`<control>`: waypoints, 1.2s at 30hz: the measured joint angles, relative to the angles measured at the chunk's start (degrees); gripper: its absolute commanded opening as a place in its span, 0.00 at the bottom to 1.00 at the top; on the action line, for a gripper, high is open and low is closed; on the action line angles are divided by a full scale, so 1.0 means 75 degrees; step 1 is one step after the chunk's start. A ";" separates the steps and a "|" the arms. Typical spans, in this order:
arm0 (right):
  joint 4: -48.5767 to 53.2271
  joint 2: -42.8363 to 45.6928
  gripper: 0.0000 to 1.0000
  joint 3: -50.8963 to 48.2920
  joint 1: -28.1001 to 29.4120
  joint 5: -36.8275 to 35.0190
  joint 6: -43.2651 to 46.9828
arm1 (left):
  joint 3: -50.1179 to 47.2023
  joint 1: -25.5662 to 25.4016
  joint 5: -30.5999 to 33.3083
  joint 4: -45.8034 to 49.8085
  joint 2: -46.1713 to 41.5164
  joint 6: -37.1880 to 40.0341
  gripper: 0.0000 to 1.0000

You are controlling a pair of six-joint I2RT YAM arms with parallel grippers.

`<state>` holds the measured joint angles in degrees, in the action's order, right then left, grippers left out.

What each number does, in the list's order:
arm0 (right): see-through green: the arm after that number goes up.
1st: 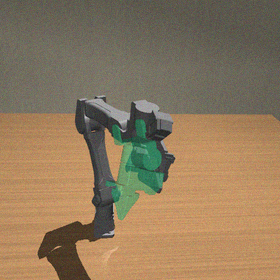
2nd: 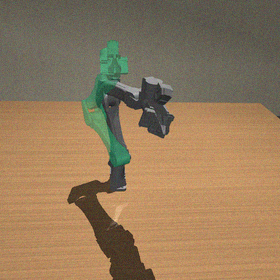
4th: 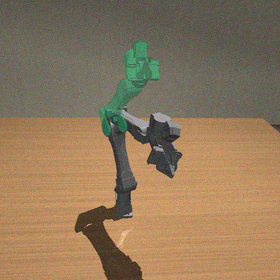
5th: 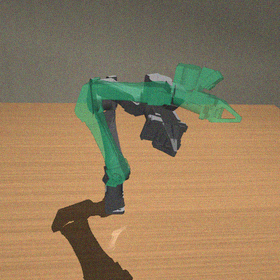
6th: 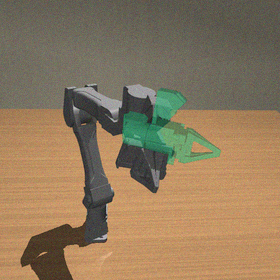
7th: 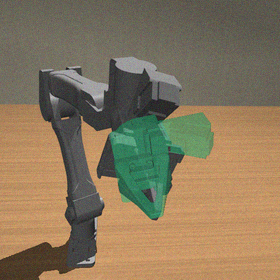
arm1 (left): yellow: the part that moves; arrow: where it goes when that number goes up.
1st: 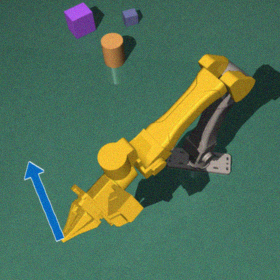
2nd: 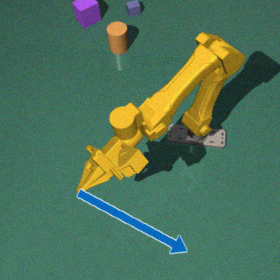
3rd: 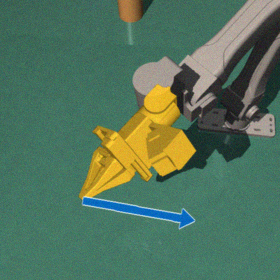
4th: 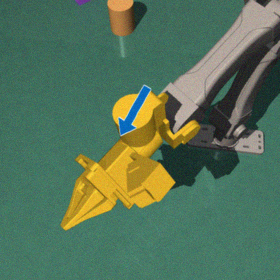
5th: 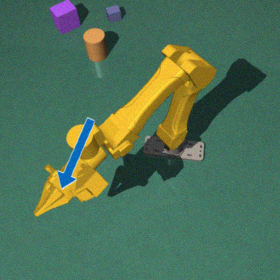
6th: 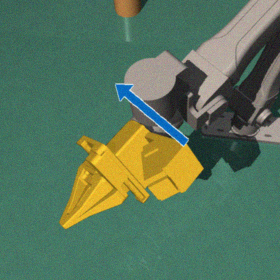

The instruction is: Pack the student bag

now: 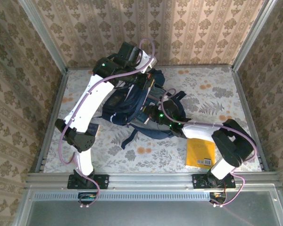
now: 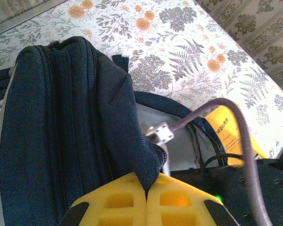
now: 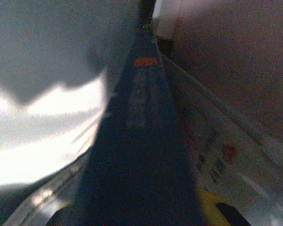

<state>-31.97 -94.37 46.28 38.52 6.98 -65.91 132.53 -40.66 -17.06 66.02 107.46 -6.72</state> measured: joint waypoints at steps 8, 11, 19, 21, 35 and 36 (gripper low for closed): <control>-0.0210 -0.1953 0.31 0.1839 0.0195 -0.0283 -0.0175 | 0.0023 0.0029 -0.0070 -0.0082 0.0000 -0.0256 0.00; -0.0323 -0.2518 0.51 0.2419 0.0201 -0.0300 -0.0187 | 0.0035 0.0096 -0.0073 -0.0125 0.0000 -0.0306 0.00; -0.0312 -0.2060 0.87 0.2253 0.0093 -0.0131 0.0574 | -0.0769 0.0778 -0.0702 -0.1169 -0.0195 -0.0746 0.00; -0.0271 -0.1457 0.88 0.1690 0.0032 -0.0160 0.0892 | -0.1142 0.0947 -0.0854 -0.1542 -0.0265 -0.0898 0.00; 0.1093 0.3436 0.79 -0.1498 -0.0332 -0.1501 0.2049 | -0.1953 0.1274 -0.1250 -0.2734 0.0082 -0.1437 0.12; 0.1294 0.3963 0.78 -0.1617 -0.0396 -0.1623 0.2247 | -0.1953 0.1265 -0.1349 -0.2812 0.0219 -0.1492 0.17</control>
<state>-22.26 -64.64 34.15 35.55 -5.19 -49.06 117.89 -31.18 -27.18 44.93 109.10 -17.91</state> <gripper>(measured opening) 0.795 0.114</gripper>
